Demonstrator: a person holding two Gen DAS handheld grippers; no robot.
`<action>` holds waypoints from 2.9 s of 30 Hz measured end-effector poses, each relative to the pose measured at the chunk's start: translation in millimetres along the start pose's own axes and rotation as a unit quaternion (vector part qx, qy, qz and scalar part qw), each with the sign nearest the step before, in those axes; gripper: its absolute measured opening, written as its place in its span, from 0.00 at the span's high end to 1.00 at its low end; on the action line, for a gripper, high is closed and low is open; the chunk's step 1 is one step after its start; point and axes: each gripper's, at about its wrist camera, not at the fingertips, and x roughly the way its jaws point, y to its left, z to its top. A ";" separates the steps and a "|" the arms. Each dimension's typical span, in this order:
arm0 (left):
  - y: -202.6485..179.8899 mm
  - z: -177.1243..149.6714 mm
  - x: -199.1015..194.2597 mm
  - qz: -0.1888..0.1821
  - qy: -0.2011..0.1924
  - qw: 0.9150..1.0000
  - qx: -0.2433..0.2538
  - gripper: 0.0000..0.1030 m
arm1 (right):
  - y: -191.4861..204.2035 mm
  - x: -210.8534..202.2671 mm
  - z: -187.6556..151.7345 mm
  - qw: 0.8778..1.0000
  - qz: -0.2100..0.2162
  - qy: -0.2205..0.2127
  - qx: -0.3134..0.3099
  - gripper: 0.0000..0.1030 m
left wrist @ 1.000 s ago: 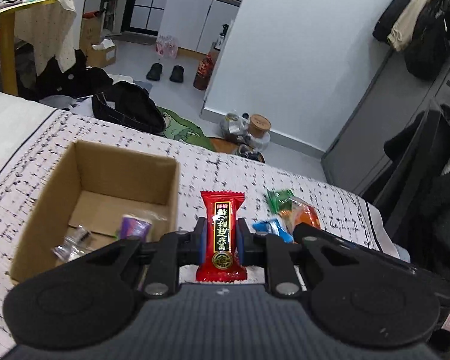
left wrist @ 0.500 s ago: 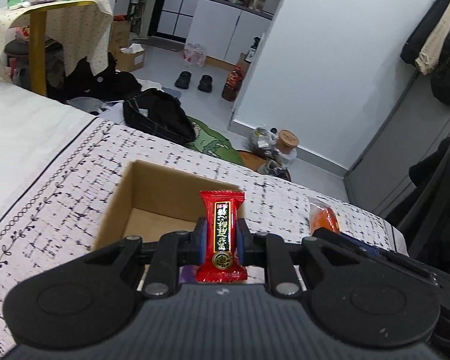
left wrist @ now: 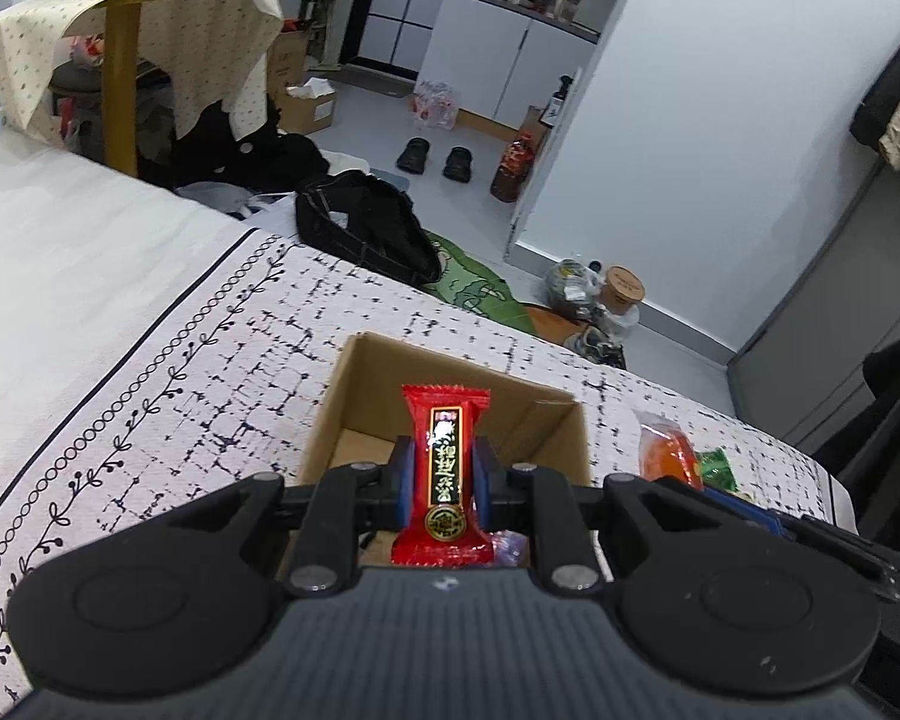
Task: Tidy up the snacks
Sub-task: 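Carry red candy bar over the box with left tool while right tool carries orange packet, then open left tool to drop the red bar while right tool releases orange packet into box, then withdraw both tools from the box toward the remaining snack pile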
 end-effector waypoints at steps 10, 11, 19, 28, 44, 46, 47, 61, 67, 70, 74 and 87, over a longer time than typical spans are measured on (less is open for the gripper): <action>16.2 5.5 -10.2 0.013 -0.006 1.000 -0.008 0.70 | 8.7 19.8 3.2 1.000 0.022 0.014 0.012 0.82; 16.9 6.0 -12.2 0.013 -0.006 1.000 -0.008 0.67 | 9.9 21.3 3.8 0.999 0.025 0.015 0.015 0.82; 23.4 7.3 -23.7 0.026 -0.019 0.999 -0.008 0.45 | 11.6 27.4 4.1 0.999 0.035 0.017 0.012 0.51; 19.9 3.1 -27.7 0.031 -0.003 0.999 -0.026 0.26 | -17.3 -10.1 3.0 0.999 -0.003 -0.020 0.027 0.22; -26.4 -18.6 -24.0 0.022 0.005 1.000 -0.002 0.09 | -67.7 -56.9 -27.7 0.996 -0.063 -0.025 0.061 0.04; -34.4 -23.4 -24.5 0.021 0.002 1.000 0.004 0.04 | -73.9 -62.1 -31.0 0.995 -0.068 -0.026 0.065 0.02; -37.2 -25.5 -24.8 0.021 0.001 1.000 0.006 0.01 | -77.3 -64.9 -32.8 0.995 -0.072 -0.026 0.067 0.01; -85.9 -57.5 -24.7 -0.025 0.031 0.998 0.052 0.00 | -114.3 -98.2 -55.7 0.990 -0.095 -0.030 0.100 0.00; -105.5 -71.0 -23.5 -0.033 0.038 0.996 0.069 0.00 | -129.3 -106.9 -64.0 0.988 -0.107 -0.027 0.110 0.00; -114.6 -75.3 -22.2 -0.034 0.039 0.996 0.079 0.00 | -136.2 -109.7 -68.1 0.987 -0.111 -0.025 0.114 0.00; -124.3 -81.9 -20.6 -0.034 0.043 0.995 0.086 0.00 | -145.1 -113.8 -73.1 0.986 -0.114 -0.023 0.119 0.00; -157.4 -106.4 -2.1 -0.034 0.040 0.994 0.095 0.03 | -174.4 -114.0 -77.0 0.980 -0.138 -0.003 0.145 0.10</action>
